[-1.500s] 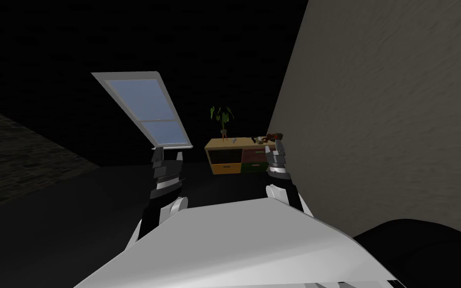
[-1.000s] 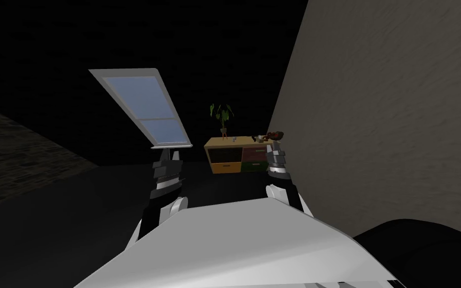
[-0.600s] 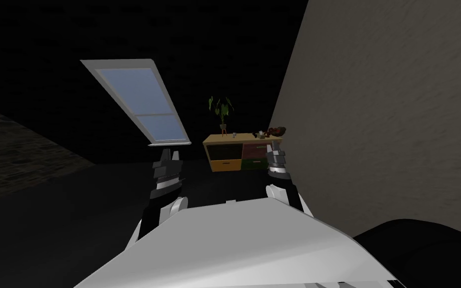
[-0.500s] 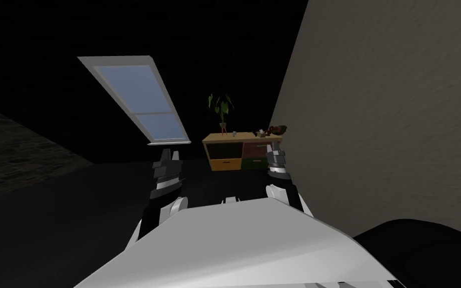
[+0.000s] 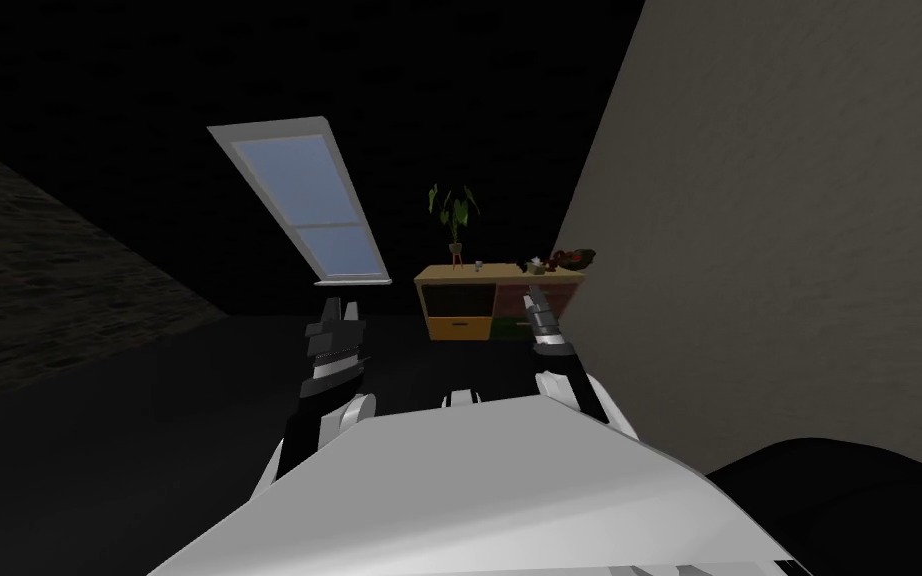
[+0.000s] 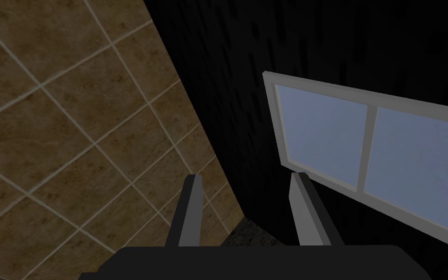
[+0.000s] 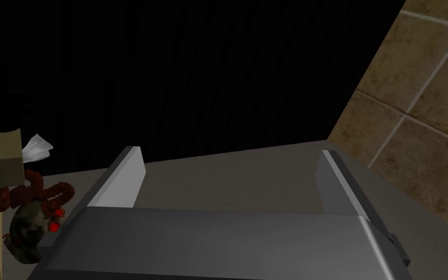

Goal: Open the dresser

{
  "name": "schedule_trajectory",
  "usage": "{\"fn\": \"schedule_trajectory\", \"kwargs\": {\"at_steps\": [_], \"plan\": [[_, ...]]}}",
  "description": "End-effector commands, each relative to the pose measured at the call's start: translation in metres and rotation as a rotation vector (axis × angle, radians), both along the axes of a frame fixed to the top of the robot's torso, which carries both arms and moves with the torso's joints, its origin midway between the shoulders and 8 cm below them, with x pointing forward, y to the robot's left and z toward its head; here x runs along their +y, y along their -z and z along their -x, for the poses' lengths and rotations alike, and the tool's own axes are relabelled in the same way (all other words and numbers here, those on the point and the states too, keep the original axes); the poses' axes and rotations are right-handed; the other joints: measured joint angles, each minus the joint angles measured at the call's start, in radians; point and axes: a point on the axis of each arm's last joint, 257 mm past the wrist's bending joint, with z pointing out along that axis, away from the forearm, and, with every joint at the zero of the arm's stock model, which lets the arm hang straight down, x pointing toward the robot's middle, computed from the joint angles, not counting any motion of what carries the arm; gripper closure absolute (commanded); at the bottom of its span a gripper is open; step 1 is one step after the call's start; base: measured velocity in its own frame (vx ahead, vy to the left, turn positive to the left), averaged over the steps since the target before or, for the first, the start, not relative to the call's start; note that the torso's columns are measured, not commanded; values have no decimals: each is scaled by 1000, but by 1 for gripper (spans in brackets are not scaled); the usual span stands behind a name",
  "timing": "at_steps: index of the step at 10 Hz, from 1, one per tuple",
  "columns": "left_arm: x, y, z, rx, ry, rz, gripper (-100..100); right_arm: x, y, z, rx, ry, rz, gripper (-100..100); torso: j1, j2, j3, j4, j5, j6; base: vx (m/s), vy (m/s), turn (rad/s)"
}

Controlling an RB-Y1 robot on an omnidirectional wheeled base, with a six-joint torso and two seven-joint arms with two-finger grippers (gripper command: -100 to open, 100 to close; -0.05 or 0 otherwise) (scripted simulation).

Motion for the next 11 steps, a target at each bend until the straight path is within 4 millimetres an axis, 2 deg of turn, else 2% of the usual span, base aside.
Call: {"fn": "schedule_trajectory", "kwargs": {"at_steps": [1,2,3,4,5,6,7,8,9,10,11], "plan": [[0,0,0,0,0,0,0,1,20,-12,78,31,95,-100,-1,0,0,0,0,0,49,66,41],[0,0,0,0,0,0,0,-1,34,-19,129,52,144,-100,-4,2,1,1,-1,1,32,60,108],[0,0,0,0,0,0,0,0,34,-19,129,56,155,-100,-4,3,2,1,-1,0,25,46,87],[0,0,0,0,0,0,0,-3,49,-26,183,82,206,-100,-4,3,2,1,-1,0,36,50,132],[0,0,0,0,0,0,0,-2,50,-26,184,86,219,-100,-2,1,1,1,-1,0,32,50,117],[0,0,0,0,0,0,0,-7,66,-33,239,115,265,-100,-2,1,1,0,0,0,48,63,199],[0,0,0,0,0,0,0,-7,67,-33,240,122,284,-100,-1,0,0,0,0,0,53,57,83],[0,0,0,0,0,0,0,-14,84,-39,298,153,328,-100,-2,0,0,0,0,1,64,81,181],[0,0,0,0,0,0,0,-13,84,-39,299,161,351,-100,-1,0,0,0,0,0,52,63,97],[0,0,0,0,0,0,0,-21,102,-44,358,194,391,-100,-2,1,1,0,0,0,68,69,176],[0,0,0,0,0,0,0,-21,103,-44,360,204,417,-100,-2,1,1,0,-1,0,56,54,109]]}}
